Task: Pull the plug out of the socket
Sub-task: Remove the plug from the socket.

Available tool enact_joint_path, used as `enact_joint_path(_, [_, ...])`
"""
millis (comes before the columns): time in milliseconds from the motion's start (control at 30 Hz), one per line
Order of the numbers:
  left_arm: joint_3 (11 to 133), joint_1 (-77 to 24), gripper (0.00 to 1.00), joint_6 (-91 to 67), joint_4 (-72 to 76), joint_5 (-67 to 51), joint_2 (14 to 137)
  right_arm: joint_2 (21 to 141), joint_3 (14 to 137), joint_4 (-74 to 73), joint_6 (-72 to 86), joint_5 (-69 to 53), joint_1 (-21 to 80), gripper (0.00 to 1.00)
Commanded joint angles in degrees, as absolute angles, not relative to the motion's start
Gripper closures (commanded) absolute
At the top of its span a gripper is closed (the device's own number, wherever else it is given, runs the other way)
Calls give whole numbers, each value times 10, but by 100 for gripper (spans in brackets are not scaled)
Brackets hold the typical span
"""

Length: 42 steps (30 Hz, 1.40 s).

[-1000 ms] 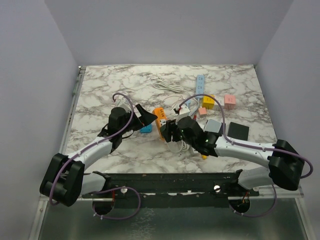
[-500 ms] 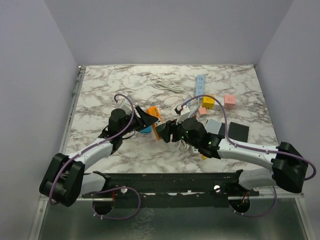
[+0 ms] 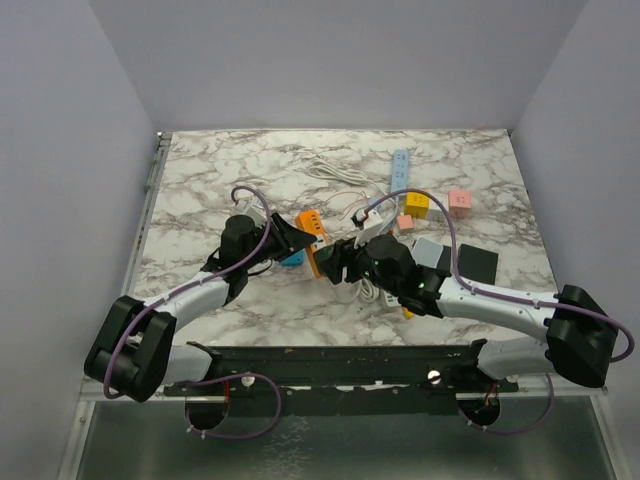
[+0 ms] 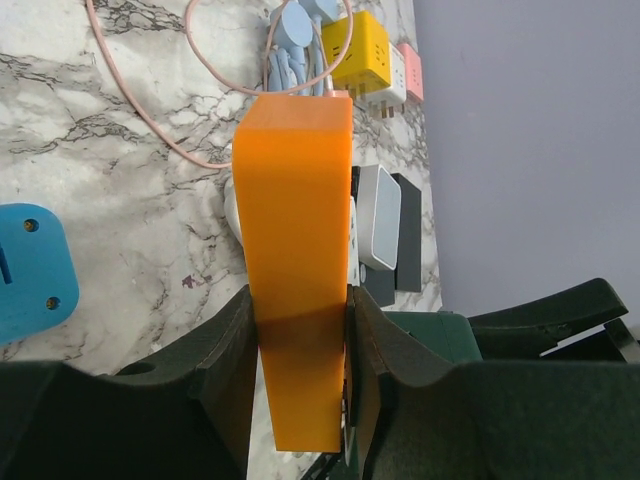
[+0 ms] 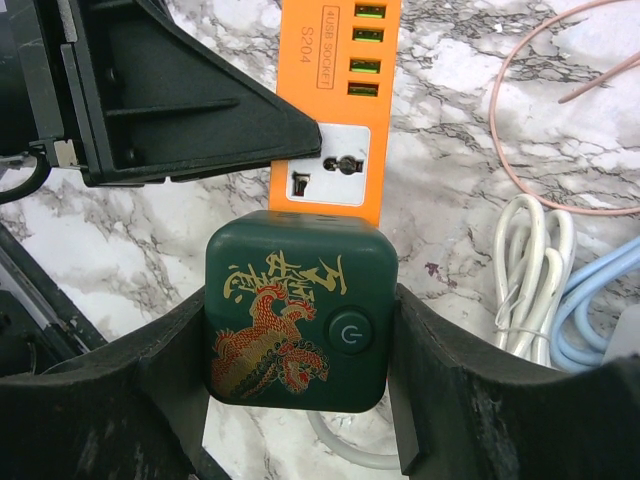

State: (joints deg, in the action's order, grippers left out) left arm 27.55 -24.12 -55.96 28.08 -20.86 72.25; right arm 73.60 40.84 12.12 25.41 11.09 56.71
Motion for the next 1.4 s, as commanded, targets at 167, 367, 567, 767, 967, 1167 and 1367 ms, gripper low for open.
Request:
enact_joint_path(167, [345, -244, 100, -547, 226, -281, 757, 725, 438, 132, 278, 132, 571, 99])
enact_joint_path(367, [410, -243, 100, -464, 140, -287, 772, 743, 469, 96, 288, 117, 565, 99])
enact_joint_path(567, [399, -244, 100, -431, 182, -282, 768, 752, 479, 78, 299, 75, 536, 99])
enact_joint_path(767, [380, -244, 100, -417, 213, -289, 767, 781, 498, 43, 296, 49, 510, 99])
enact_joint_path(967, [381, -244, 100, -403, 213, -304, 767, 786, 498, 47, 309, 8, 482, 99])
enact_joint_path(1167, [384, -243, 100, -404, 211, -313, 775, 795, 509, 41, 302, 4, 481, 100])
enact_joint_path(1367, [383, -240, 100, -393, 187, -286, 774, 808, 513, 36, 313, 34, 483, 99])
